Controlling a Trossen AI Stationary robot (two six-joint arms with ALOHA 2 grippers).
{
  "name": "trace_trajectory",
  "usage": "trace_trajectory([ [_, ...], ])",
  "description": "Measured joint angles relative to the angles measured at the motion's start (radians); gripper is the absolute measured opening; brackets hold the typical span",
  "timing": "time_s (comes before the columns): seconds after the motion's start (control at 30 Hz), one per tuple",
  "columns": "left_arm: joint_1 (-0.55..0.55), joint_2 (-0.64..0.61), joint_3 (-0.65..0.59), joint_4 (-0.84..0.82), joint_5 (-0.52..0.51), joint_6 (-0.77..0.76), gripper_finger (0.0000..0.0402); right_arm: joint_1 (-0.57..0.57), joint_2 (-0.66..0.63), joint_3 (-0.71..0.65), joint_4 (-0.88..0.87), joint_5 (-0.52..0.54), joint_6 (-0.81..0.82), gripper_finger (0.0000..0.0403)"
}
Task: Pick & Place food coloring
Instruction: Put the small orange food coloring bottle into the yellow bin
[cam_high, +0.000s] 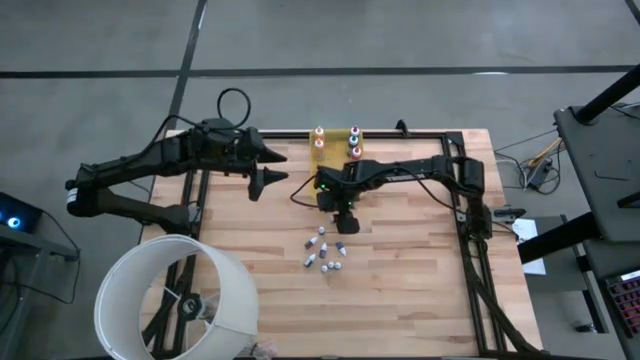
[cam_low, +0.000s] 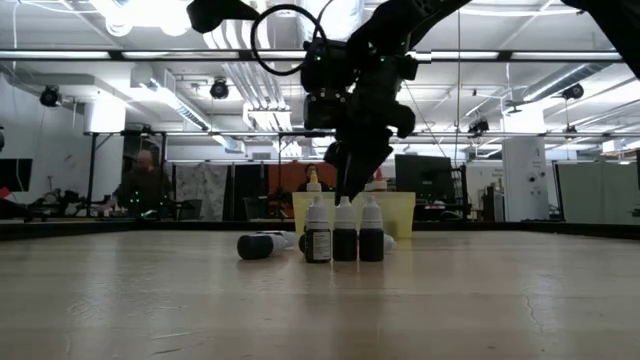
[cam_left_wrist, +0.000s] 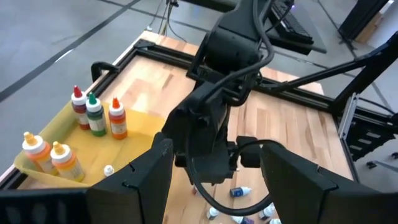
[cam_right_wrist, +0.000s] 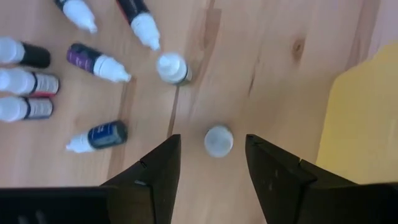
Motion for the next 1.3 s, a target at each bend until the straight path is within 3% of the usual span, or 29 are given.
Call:
trace_trajectory([
  [0.63, 0.004, -0.001, 0.0, -0.002, -0.017, -0.005, 0.0213, 0.0, 0.021, 0.008, -0.009, 0.011, -0.069, 0.0171],
  [1.3, 0.005, -0.001, 0.0, 0.004, -0.031, -0.014, 0.0213, 0.003, 0.079, 0.01, -0.006, 0.036, -0.033, 0.0171],
])
